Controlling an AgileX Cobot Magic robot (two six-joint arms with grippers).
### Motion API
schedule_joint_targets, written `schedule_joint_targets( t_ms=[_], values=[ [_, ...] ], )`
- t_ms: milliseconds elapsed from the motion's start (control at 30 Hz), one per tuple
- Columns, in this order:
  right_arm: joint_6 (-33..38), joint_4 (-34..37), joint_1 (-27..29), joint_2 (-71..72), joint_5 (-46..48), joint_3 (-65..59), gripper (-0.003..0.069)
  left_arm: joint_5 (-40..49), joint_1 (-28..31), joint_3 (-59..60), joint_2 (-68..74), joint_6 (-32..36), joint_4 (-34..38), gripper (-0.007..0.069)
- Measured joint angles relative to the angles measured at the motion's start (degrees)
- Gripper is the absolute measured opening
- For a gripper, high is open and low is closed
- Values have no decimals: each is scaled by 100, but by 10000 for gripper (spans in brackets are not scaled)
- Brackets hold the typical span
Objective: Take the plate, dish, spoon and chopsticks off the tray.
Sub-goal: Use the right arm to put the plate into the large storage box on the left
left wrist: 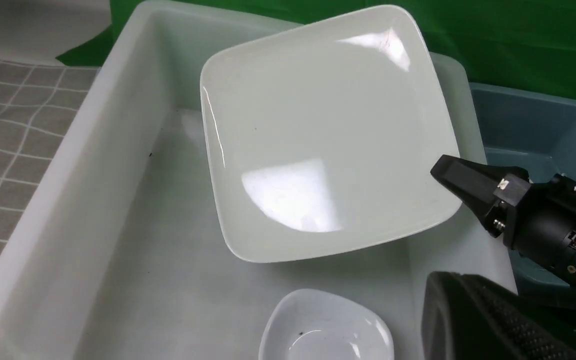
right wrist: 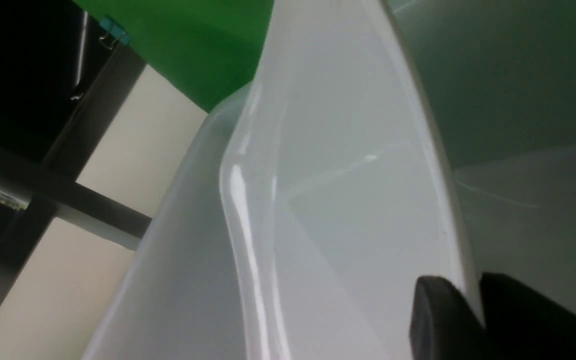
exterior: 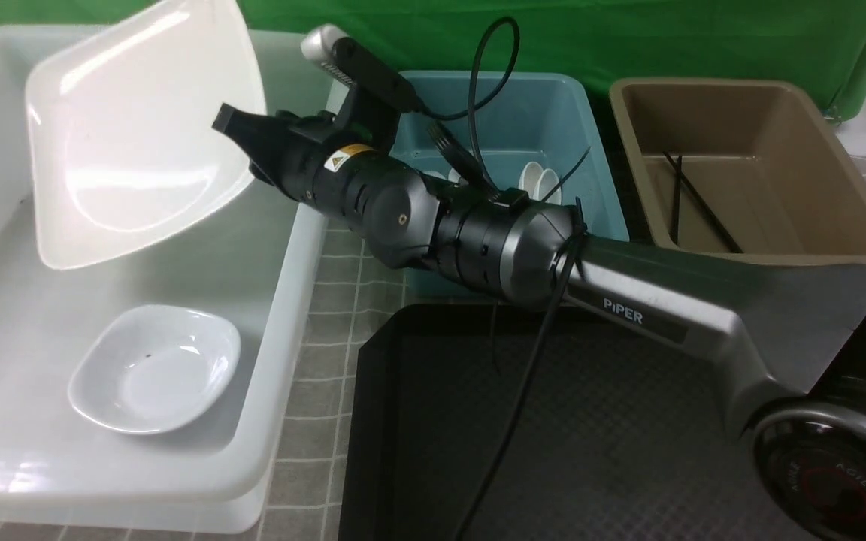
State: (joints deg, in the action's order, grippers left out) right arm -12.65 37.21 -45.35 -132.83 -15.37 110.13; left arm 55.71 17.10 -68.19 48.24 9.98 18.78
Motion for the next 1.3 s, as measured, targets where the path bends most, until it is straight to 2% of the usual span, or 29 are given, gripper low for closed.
schedule_joint_targets(
  t_ms=[467, 733, 1067, 1233, 1267, 1300],
  values=[
    [-26, 0, 0, 0, -8, 17, 165, 4, 0, 0, 0, 49, -6, 1],
    [-137, 40, 0, 0, -172, 39, 223, 4, 0, 0, 0, 96, -6, 1],
    [-154, 45, 7, 51, -198, 44, 248, 248, 0, 0, 17, 56, -45, 1],
    [435, -28, 216, 500, 696, 44, 206, 478, 0, 0, 204, 4, -98, 1],
    [1009, -285, 394, 826, 1387, 44, 155, 546, 0, 0, 354, -3, -91, 1],
    [1084, -285, 419, 867, 1479, 44, 149, 547, 0, 0, 389, -13, -91, 1]
  ],
)
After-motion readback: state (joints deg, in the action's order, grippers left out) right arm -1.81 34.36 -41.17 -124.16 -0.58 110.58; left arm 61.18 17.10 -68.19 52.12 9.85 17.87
